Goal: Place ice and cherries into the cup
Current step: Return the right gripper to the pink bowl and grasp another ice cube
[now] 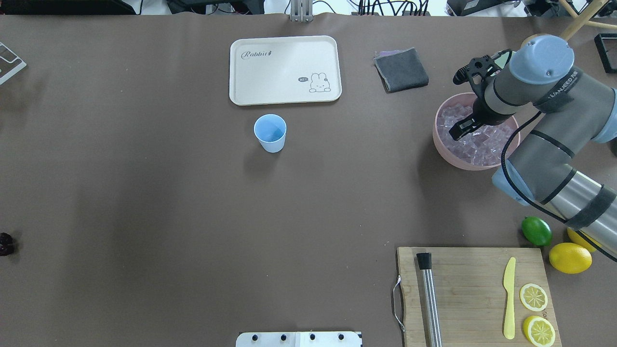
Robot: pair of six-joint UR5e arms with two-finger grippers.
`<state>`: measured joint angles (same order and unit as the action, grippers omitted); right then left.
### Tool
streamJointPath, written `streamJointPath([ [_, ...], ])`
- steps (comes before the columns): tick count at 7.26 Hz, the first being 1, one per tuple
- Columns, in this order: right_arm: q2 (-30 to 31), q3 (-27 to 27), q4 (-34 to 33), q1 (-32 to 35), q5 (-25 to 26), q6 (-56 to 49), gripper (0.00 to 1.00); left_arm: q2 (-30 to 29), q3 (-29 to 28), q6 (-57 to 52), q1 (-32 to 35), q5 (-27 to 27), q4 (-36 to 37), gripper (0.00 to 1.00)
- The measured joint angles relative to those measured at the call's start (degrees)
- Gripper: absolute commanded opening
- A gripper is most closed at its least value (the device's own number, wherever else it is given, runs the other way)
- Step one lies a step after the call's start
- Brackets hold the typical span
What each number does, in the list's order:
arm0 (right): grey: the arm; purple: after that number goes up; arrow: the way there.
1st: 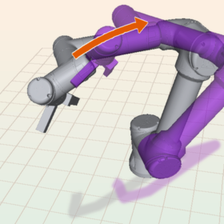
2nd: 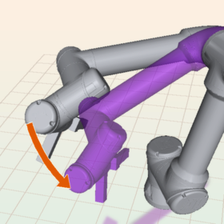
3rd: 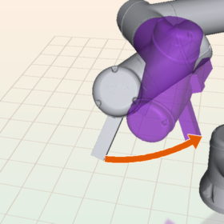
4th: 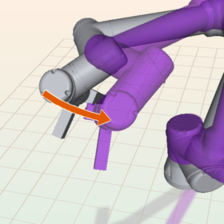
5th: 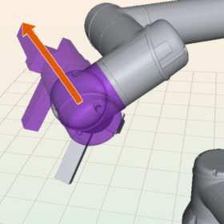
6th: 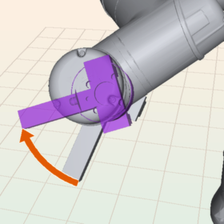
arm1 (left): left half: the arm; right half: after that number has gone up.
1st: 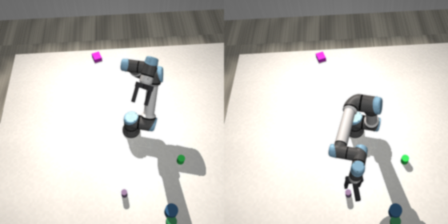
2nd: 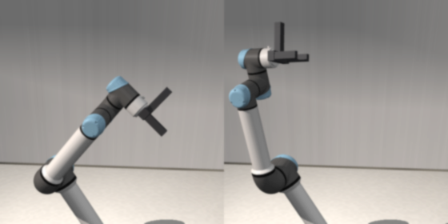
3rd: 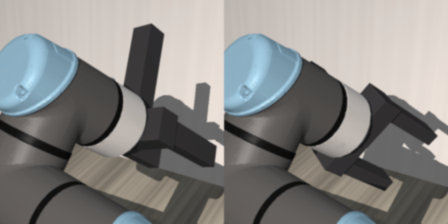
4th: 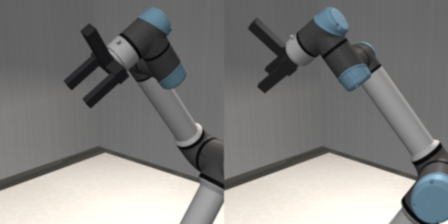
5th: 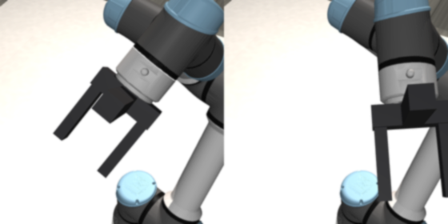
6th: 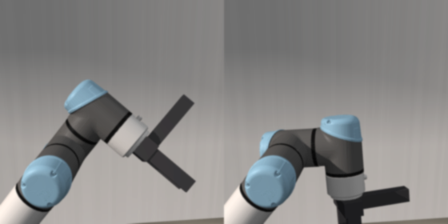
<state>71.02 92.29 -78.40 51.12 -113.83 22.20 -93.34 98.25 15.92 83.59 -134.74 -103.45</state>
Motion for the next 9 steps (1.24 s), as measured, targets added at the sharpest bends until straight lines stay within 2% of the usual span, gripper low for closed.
streamJointPath([
  [1, 0.09, 0.1, 0.0, 0.01, -0.02, 0.04, 0.58, 0.0, 0.14, 0.04, 0.0, 0.0, 0.0, 0.98],
  [3, 0.3, 0.56, 0.0, 0.06, 0.01, 0.36, 0.35, 0.0, 0.1, 0.02, 0.0, 0.0, -0.02, 0.98],
  [5, 0.49, 0.94, 0.0, 0.1, 0.03, 0.54, 0.31, 0.0, 0.18, 0.03, 0.0, 0.0, -0.04, 0.98],
  [6, 0.55, 0.99, 0.0, 0.11, 0.07, 0.56, 0.25, 0.0, 0.18, 0.12, 0.0, 0.0, -0.23, 0.98],
  [8, 0.6, 1.04, 0.0, 0.12, 0.1, 0.56, 0.0, 0.37, -0.45, 0.31, 0.0, 0.06, -1.61, 0.98],
  [9, 0.61, 1.34, -0.02, 0.24, 0.07, 0.55, 0.0, 0.76, -0.83, 0.4, -0.02, 0.08, -2.75, 0.98],
])
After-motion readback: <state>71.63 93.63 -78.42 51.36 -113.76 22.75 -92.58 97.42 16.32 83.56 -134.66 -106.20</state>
